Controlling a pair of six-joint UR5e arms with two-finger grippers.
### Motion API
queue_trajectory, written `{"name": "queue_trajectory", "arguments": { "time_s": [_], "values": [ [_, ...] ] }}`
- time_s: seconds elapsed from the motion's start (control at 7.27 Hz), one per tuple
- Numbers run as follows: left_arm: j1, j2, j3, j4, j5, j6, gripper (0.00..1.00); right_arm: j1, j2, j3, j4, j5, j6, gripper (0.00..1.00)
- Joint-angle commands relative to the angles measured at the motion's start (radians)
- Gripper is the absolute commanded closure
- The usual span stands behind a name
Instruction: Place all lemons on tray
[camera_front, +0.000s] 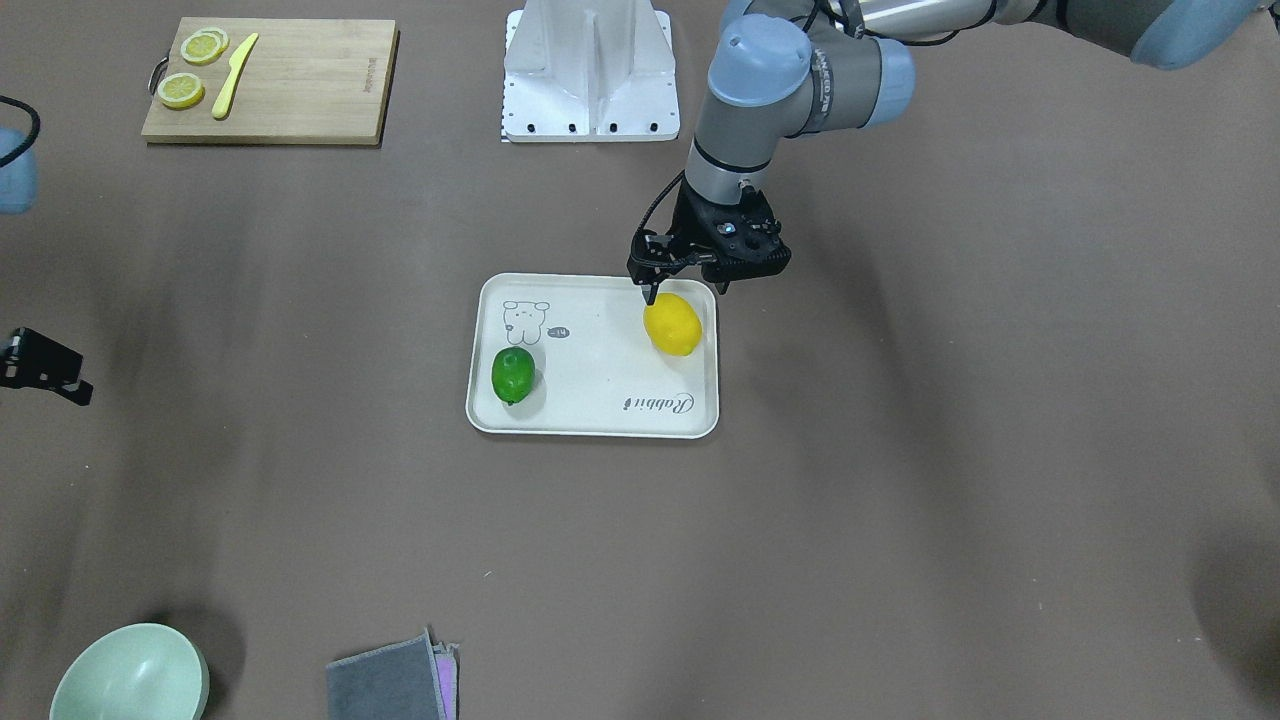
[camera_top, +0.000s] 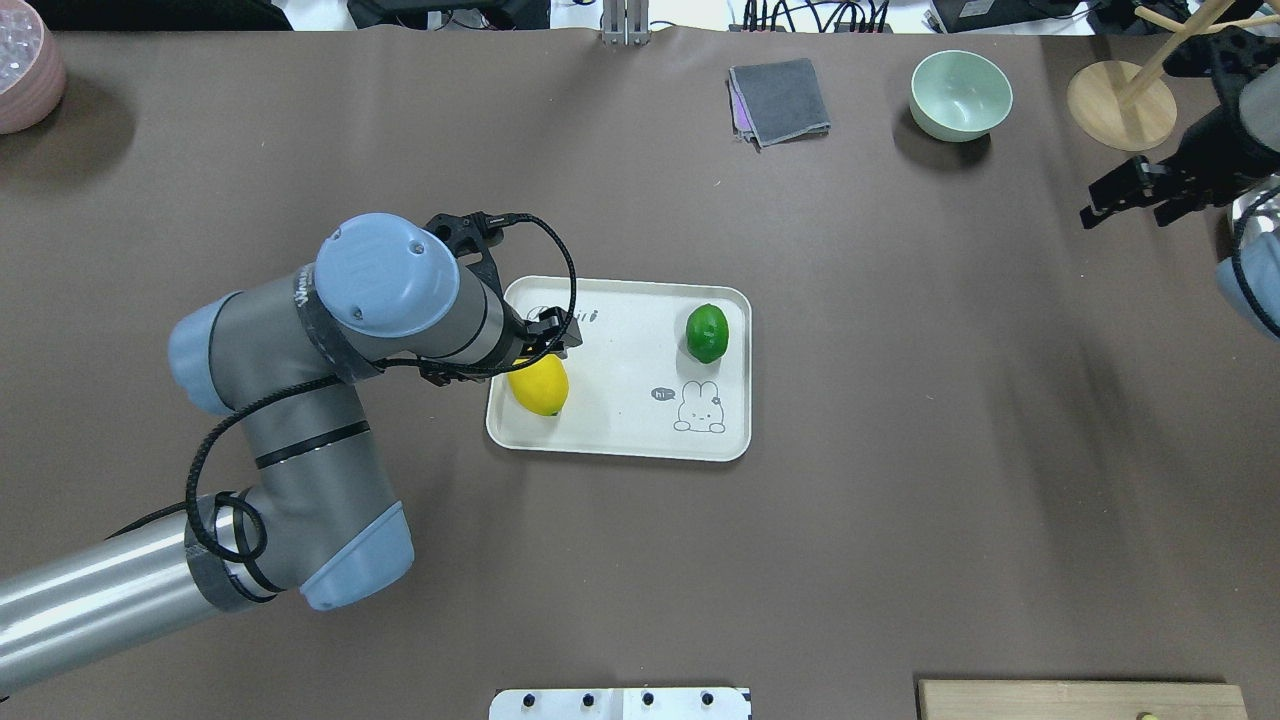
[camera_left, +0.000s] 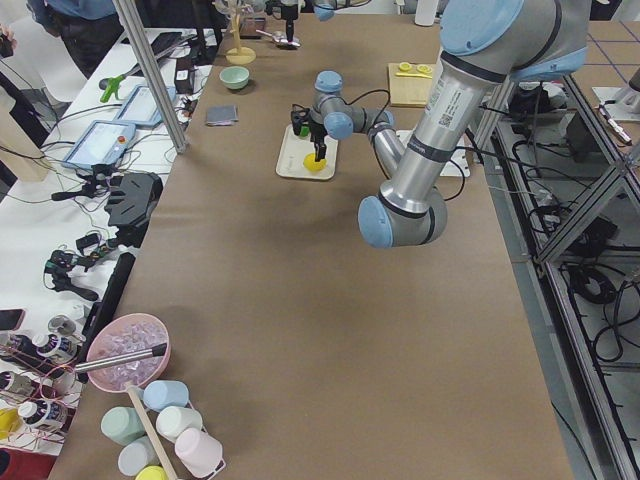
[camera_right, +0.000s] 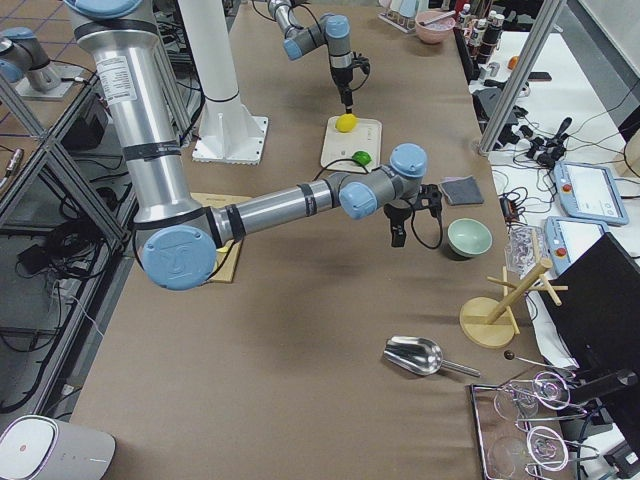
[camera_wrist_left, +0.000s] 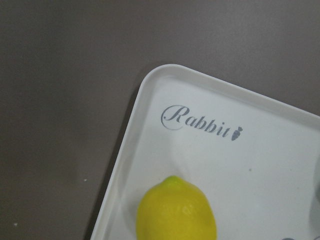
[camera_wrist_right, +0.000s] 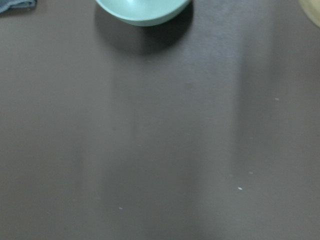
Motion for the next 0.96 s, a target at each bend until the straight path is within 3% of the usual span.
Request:
{"name": "queue_trajectory", "arguments": {
  "time_s": [0.0,0.14,0.41,0.83],
  "values": [
    [-0.106,0.04,-0.104,0.096,-0.083,0.12,0.02,0.108,-0.109,0.002,0.011,0.01,-0.12,0.0],
    [-0.168,0.101,-0.121,0.094,-0.119,0.189,0.02,0.15,-0.143,0.002,0.011,0.021,-0.121,0.0],
    [-0.322,0.203,-0.1,0.088,-0.284,0.389,0.02,0.209,-0.191,0.002,0.009,0.048,-0.121,0.0],
    [-0.476,0.316,-0.08,0.081,-0.303,0.627,0.02,0.256,-0.208,0.002,0.008,0.048,-0.122,0.0]
  ]
}}
